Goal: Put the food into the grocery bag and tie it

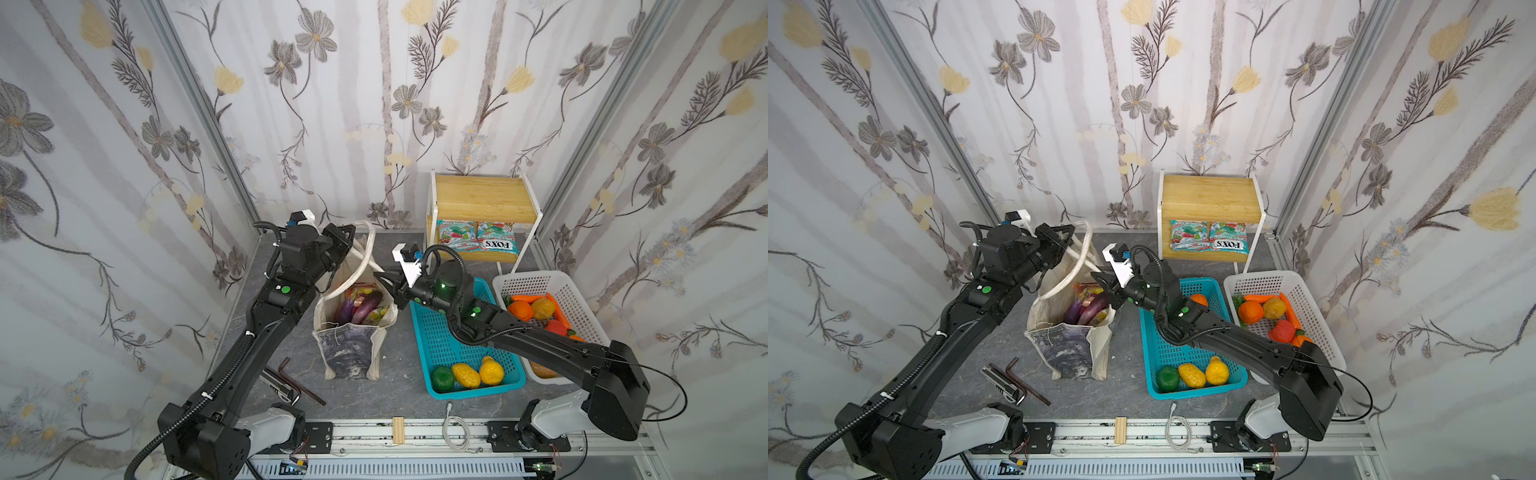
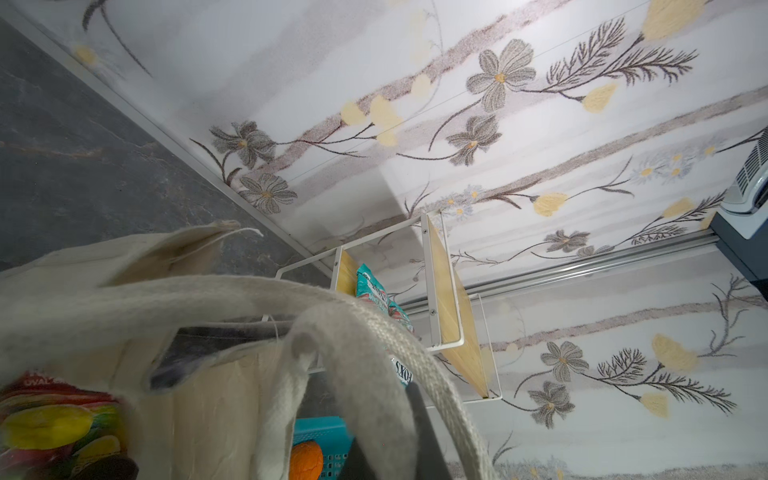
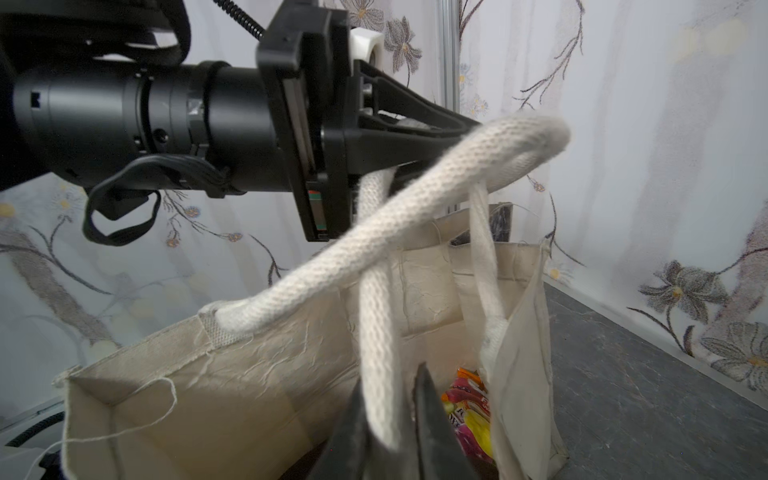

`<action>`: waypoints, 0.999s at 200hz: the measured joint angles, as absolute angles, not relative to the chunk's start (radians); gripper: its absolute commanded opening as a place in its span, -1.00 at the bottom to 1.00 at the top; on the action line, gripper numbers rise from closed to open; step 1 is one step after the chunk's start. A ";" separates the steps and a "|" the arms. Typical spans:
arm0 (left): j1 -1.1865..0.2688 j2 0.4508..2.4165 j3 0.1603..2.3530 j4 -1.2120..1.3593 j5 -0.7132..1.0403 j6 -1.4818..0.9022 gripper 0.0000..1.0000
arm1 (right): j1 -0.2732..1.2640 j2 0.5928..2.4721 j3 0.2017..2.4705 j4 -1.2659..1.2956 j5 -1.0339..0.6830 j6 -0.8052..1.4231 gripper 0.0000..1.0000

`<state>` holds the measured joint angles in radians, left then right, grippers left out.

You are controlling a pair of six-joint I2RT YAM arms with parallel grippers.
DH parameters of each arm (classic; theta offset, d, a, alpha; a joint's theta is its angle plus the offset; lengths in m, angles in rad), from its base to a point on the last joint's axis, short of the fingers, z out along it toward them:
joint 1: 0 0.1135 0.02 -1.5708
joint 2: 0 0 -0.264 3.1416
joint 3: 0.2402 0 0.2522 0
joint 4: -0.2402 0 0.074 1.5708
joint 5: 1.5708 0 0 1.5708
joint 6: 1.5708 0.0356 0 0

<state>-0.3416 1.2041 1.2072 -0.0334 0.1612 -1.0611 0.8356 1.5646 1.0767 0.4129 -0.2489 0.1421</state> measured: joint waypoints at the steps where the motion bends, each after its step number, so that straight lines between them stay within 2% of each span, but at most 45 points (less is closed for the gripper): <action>1: -0.341 1.204 1.207 -0.033 0.161 -1.060 -1.00 | 0.833 1.562 1.076 0.413 -0.252 0.144 0.50; 11: -0.338 1.198 1.210 -0.028 0.162 -1.053 -1.00 | 0.795 1.527 1.064 0.420 -0.294 0.159 0.57; 44: -0.337 1.197 1.211 -0.019 0.197 -1.047 -1.00 | 0.702 1.488 1.028 0.445 -0.395 0.159 0.57; 85: -0.337 1.193 1.211 -0.018 0.214 -1.047 -1.00 | 0.653 1.666 1.157 0.388 -0.533 0.118 0.45; 152: -0.337 1.173 1.190 -0.011 0.214 -1.028 -1.00 | 0.744 1.802 1.266 0.361 -0.754 0.094 0.52; 200: -0.337 1.167 1.159 -0.005 0.200 -1.013 -1.00 | 0.810 1.865 1.317 0.463 -0.801 0.179 0.52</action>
<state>-0.3367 1.1671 1.1587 -0.0048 0.2005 -1.0130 0.8097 1.8652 1.3167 0.4625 -0.8013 0.1791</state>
